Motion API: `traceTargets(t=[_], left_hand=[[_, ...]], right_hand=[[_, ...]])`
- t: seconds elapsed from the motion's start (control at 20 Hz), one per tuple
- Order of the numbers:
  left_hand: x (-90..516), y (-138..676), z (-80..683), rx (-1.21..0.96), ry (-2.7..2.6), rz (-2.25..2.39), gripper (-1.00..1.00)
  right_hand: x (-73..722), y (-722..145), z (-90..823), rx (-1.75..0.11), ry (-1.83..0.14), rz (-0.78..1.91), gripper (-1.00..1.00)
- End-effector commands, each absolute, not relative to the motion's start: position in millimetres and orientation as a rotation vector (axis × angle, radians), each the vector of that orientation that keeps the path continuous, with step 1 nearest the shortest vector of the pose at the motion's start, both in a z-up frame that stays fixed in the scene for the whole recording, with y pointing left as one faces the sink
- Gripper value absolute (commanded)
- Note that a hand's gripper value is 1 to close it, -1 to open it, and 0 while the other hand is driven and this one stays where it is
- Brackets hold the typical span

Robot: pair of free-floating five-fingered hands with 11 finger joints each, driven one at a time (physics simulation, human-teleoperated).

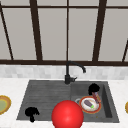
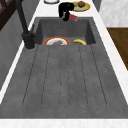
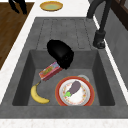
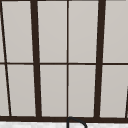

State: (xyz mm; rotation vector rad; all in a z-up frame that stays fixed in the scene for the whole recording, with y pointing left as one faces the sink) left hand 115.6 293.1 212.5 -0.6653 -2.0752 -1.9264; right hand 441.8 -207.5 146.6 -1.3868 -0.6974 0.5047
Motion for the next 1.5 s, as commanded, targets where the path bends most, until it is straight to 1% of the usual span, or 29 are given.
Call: traceTargets(t=[0.0,0.7,1.45], left_hand=[[115.6,293.1,212.5,-0.665,-2.075,-1.926,0.0],[115.6,293.1,212.5,-0.665,-2.075,-1.926,0.0],[115.6,293.1,212.5,-0.665,-2.075,-1.926,0.0]], right_hand=[[429.0,-207.5,165.6,-1.432,-0.741,0.597,1.0],[402.3,-205.3,208.6,-1.48,-0.775,0.696,1.0],[373.4,-205.9,229.9,-1.469,-0.808,0.761,1.0]])
